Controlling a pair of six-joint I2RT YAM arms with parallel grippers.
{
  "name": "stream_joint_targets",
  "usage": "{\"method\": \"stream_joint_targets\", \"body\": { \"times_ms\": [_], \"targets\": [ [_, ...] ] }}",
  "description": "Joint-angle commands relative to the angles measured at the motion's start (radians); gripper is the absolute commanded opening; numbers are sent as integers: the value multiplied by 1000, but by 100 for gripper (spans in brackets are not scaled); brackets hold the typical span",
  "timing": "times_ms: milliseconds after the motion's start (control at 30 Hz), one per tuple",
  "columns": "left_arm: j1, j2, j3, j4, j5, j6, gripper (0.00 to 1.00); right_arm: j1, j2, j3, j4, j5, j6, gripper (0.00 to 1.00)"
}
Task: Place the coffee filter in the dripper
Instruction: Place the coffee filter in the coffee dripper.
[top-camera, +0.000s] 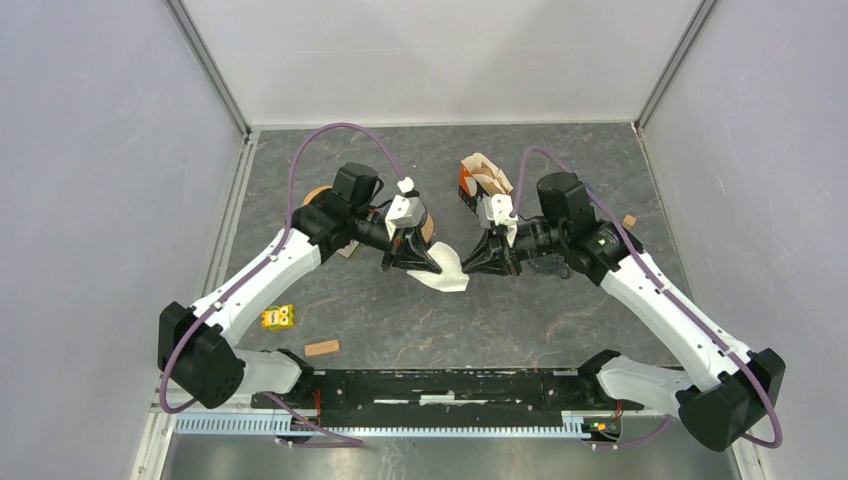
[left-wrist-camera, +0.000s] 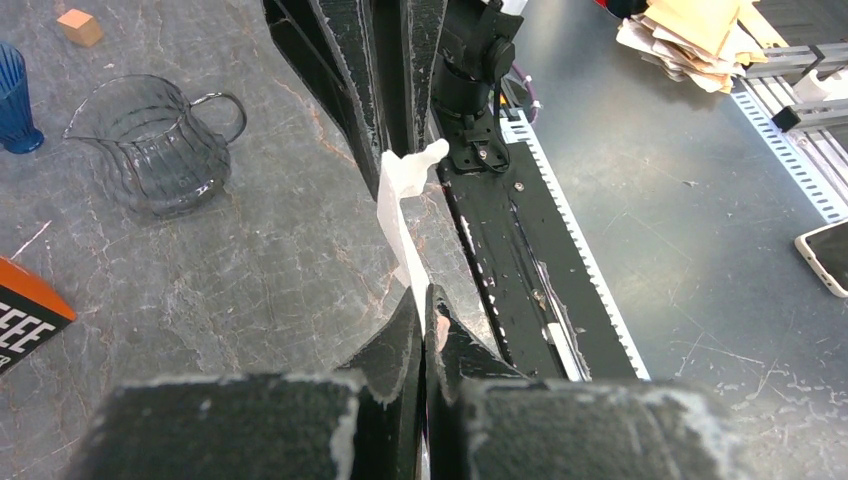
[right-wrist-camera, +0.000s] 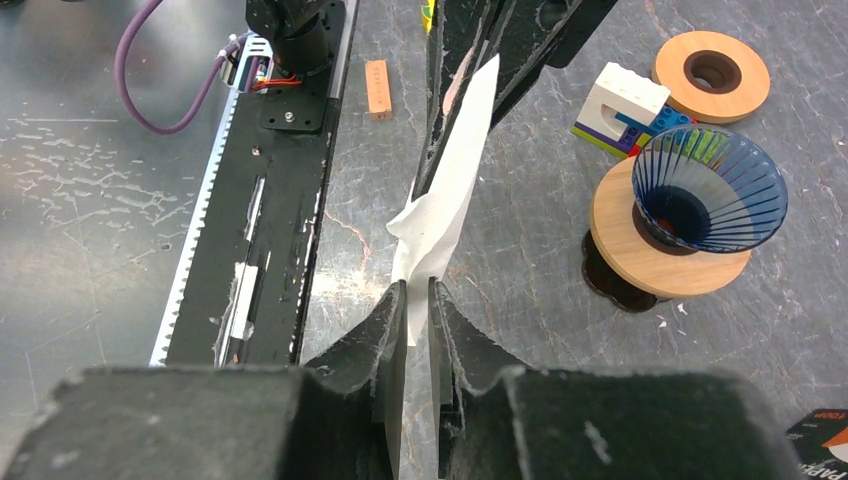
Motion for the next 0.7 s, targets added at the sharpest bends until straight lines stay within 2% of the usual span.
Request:
{"method": "stream_joint_targets", "body": {
  "times_ms": [0, 667],
  "targets": [
    [6, -16, 2, 45, 43, -14, 2, 6, 4, 15, 37, 21, 23, 18],
    [6, -31, -18, 45, 67, -19, 2, 6, -6, 49, 20, 87, 3, 14]
  ]
}}
